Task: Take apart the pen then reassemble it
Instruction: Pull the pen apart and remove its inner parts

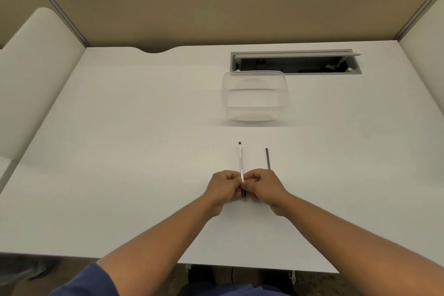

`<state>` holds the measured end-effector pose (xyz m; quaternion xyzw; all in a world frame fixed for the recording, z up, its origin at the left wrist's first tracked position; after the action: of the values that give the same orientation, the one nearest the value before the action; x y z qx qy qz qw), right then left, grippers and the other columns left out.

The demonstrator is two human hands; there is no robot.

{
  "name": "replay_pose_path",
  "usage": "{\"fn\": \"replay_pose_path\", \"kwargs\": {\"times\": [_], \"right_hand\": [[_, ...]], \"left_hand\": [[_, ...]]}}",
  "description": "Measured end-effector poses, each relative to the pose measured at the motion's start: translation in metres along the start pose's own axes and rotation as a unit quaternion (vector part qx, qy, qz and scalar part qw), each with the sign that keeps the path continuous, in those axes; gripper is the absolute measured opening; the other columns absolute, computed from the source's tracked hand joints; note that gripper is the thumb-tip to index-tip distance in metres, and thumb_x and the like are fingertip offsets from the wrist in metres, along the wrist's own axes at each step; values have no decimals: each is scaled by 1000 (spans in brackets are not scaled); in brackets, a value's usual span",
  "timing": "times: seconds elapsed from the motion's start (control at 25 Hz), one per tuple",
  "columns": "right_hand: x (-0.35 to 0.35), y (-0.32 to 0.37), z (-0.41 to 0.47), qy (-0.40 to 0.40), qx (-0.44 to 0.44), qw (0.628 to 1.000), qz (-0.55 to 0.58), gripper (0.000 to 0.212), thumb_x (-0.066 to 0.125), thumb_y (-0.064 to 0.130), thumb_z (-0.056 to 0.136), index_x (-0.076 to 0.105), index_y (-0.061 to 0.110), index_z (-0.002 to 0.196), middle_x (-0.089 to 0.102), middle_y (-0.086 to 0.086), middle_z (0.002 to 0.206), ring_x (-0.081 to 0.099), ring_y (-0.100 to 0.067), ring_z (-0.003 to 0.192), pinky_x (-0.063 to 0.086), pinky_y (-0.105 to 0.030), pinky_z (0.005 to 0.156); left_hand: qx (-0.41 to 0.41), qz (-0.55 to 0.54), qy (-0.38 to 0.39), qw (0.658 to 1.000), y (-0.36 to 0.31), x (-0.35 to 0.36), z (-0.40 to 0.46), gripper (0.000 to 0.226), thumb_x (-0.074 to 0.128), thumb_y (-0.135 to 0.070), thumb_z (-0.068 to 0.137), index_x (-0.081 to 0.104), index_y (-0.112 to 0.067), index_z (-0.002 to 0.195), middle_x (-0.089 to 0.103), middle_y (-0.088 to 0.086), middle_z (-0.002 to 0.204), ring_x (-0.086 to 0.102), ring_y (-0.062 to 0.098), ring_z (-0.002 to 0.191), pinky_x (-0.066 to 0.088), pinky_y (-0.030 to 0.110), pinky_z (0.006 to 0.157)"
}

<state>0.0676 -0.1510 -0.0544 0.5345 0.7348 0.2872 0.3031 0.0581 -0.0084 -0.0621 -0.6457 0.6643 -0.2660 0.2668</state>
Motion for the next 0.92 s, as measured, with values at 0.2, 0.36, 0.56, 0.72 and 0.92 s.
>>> {"fn": "replay_pose_path", "kwargs": {"times": [0.2, 0.36, 0.56, 0.72, 0.92], "right_hand": [[-3, 11, -5, -1, -31, 999, 34, 19, 78, 8, 81, 67, 9, 97, 62, -5, 75, 62, -18, 67, 56, -28, 65], [1, 20, -10, 32, -51, 998, 17, 15, 74, 6, 84, 69, 10, 97, 65, -6, 82, 64, -17, 73, 56, -29, 69], [-4, 39, -14, 35, -106, 992, -53, 13, 75, 11, 82, 72, 17, 94, 71, -2, 87, 63, -12, 70, 55, -30, 70], [-33, 61, -14, -37, -127, 991, -18, 6, 72, 17, 87, 73, 13, 92, 73, -7, 89, 65, -16, 74, 55, -30, 68], [-55, 84, -16, -53, -92, 985, 138, 27, 64, 29, 95, 74, 3, 95, 71, -8, 83, 64, -19, 71, 54, -30, 66]], "left_hand": [[32, -14, 0, 999, -17, -5, -1, 13, 63, -16, 100, 70, -8, 107, 73, 7, 95, 73, 19, 78, 62, 33, 82], [80, -28, -10, 996, -46, -8, 0, 21, 66, -31, 98, 72, -13, 105, 73, 3, 98, 68, 18, 84, 60, 32, 80], [107, -53, -8, 993, -64, -5, -6, 25, 64, -31, 99, 71, -8, 107, 70, 3, 81, 65, 19, 73, 58, 31, 73], [216, 93, -19, 972, -79, -7, -13, 19, 58, -31, 102, 73, -19, 103, 60, -1, 75, 54, 16, 70, 51, 35, 72], [333, 346, -65, 875, -101, -6, -22, 26, 51, -27, 104, 70, -21, 121, 53, -9, 83, 51, 12, 81, 45, 30, 74]]}}
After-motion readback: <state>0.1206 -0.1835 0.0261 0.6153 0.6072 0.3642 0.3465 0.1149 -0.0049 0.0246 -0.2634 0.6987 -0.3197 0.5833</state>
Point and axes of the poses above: each hand's wrist, its own z-axis towards the middle knuckle, its own x-axis out of the palm, y = z × x, the point moved 8 cm from there along z, towards the middle knuckle
